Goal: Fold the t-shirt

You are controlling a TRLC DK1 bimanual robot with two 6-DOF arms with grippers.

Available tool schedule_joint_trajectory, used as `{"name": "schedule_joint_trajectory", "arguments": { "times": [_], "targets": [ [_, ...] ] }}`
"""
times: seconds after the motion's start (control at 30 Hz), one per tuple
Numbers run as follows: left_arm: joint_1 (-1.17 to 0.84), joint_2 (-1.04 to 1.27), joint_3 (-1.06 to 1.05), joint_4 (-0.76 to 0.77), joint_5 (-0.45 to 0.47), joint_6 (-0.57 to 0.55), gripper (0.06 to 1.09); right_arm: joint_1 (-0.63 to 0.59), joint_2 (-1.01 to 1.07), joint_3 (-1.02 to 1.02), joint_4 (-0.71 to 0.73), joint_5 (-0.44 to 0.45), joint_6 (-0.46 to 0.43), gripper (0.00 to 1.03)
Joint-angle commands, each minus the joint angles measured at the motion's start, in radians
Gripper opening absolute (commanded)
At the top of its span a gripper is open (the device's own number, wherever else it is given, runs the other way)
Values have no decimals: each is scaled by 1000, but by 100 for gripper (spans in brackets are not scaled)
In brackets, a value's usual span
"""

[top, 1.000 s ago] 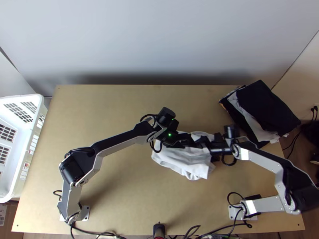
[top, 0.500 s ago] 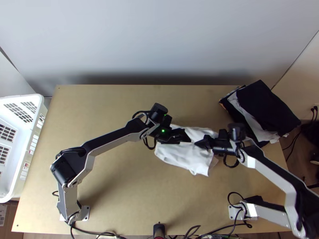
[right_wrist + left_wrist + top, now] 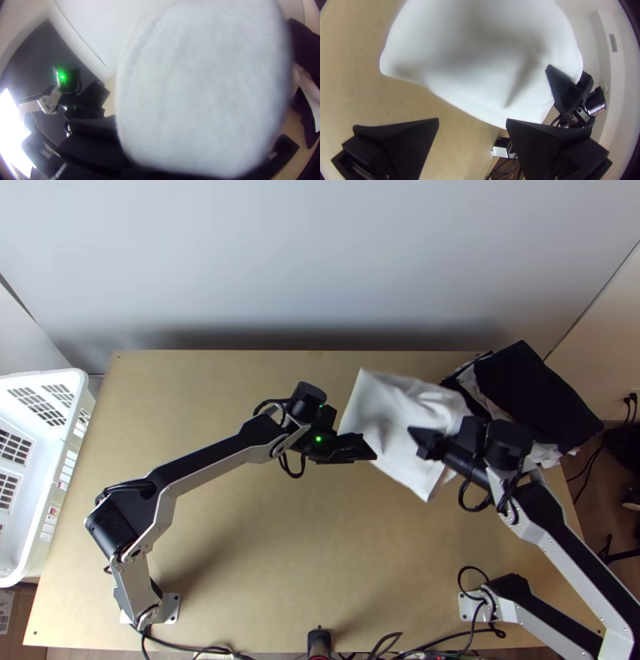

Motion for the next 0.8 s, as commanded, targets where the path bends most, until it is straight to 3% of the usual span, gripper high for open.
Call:
{"name": "schedule_joint_trajectory", "arguments": {
  "times": [0.0, 0.43, 0.77],
  "targets": [
    [2, -19, -6, -1, -8, -5, 103, -29, 42, 136, 11, 59, -11, 3],
    [7, -61, -45, 1, -9, 3, 103, -346, 333, 524, 37, 89, 138, 2],
    [27, -68, -72, 4, -9, 9, 103, -581, 474, 736, -158, 0, 198, 2]
  ]
}}
